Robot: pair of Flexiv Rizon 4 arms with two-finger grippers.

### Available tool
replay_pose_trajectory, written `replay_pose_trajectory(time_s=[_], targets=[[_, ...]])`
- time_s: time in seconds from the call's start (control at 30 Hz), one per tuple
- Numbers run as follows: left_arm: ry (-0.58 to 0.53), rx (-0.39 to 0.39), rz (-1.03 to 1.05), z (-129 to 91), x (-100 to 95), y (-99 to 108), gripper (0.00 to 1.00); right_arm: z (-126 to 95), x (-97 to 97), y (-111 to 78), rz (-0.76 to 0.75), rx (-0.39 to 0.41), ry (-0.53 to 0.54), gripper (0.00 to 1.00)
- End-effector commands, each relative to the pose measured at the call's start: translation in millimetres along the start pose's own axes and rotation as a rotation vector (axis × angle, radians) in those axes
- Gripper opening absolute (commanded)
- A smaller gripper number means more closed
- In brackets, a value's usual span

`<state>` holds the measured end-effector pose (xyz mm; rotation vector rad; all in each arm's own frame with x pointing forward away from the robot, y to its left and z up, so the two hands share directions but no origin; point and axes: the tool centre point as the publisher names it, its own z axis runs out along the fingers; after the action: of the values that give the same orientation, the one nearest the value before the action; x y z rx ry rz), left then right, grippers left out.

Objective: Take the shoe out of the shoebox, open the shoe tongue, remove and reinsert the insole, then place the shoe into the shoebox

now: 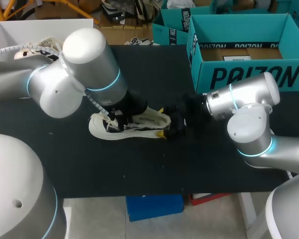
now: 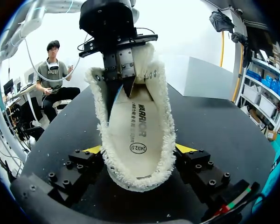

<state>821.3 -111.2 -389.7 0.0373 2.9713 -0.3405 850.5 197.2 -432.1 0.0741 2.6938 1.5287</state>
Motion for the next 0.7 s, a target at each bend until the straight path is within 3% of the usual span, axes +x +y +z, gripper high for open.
replay_pose_trajectory(time_s=[0.03, 0.7], targets=[[-0.007, 0.006, 0.001, -9.3, 4.7, 3.4, 0.0, 1.8, -4.1, -4.9, 0.003, 0.003, -0.004, 0.0], [-0.003, 0.044, -0.015, -14.9, -9.1, 8.7, 0.0, 1.8, -4.1, -4.9, 0.003, 0.003, -0.004, 0.0]])
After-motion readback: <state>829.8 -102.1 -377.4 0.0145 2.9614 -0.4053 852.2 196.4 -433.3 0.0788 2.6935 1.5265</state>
